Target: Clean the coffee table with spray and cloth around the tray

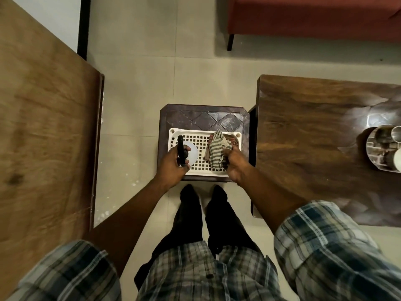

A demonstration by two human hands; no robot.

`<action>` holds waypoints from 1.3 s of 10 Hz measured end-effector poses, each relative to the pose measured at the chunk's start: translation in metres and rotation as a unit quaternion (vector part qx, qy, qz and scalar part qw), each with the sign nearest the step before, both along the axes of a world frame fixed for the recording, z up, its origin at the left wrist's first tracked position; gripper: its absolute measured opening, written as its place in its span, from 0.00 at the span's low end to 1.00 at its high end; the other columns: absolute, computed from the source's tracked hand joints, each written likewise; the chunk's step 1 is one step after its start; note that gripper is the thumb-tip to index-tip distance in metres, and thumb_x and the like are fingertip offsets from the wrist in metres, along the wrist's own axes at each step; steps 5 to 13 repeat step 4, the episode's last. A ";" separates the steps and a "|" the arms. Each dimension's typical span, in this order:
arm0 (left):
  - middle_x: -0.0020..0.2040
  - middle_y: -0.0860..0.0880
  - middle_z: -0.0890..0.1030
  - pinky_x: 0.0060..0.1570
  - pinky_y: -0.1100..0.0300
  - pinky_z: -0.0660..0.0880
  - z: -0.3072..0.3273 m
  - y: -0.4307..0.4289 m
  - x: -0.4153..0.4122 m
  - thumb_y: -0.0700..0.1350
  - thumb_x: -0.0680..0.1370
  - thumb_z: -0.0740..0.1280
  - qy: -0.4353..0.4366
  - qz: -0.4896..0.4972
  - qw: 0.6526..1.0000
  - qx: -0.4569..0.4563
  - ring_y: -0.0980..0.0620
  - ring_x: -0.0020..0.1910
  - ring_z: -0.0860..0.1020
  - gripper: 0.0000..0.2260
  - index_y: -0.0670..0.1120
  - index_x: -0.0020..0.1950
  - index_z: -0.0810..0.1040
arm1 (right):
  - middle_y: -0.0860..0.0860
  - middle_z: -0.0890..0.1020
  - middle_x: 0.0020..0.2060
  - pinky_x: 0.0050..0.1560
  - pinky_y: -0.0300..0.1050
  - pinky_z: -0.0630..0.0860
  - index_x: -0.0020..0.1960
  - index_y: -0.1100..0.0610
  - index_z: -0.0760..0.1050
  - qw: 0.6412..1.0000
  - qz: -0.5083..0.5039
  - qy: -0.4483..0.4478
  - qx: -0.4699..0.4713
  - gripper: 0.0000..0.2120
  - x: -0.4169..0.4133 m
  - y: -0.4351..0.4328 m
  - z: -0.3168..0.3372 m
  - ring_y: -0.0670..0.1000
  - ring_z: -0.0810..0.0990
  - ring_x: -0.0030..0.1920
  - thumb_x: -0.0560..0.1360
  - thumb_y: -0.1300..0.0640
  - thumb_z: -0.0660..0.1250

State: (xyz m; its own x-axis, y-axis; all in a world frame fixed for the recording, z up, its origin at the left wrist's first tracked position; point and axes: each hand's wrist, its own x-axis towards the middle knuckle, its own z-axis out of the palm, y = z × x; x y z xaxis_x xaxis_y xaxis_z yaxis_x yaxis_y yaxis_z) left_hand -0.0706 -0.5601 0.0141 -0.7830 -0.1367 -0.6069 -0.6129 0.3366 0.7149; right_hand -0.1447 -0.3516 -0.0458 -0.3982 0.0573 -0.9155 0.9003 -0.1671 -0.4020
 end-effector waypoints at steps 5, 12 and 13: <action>0.63 0.44 0.79 0.43 0.71 0.76 0.021 -0.002 -0.007 0.26 0.73 0.71 0.013 -0.013 0.994 -0.104 0.45 0.53 0.80 0.35 0.43 0.79 0.72 | 0.55 0.85 0.64 0.50 0.44 0.78 0.74 0.57 0.75 0.908 0.251 0.145 0.302 0.22 0.024 0.017 0.041 0.54 0.83 0.50 0.80 0.62 0.67; 0.63 0.44 0.79 0.43 0.71 0.76 0.021 -0.002 -0.007 0.26 0.73 0.71 0.013 -0.013 0.994 -0.104 0.45 0.53 0.80 0.35 0.43 0.79 0.72 | 0.55 0.85 0.64 0.50 0.44 0.78 0.74 0.57 0.75 0.908 0.251 0.145 0.302 0.22 0.024 0.017 0.041 0.54 0.83 0.50 0.80 0.62 0.67; 0.63 0.44 0.79 0.43 0.71 0.76 0.021 -0.002 -0.007 0.26 0.73 0.71 0.013 -0.013 0.994 -0.104 0.45 0.53 0.80 0.35 0.43 0.79 0.72 | 0.55 0.85 0.64 0.50 0.44 0.78 0.74 0.57 0.75 0.908 0.251 0.145 0.302 0.22 0.024 0.017 0.041 0.54 0.83 0.50 0.80 0.62 0.67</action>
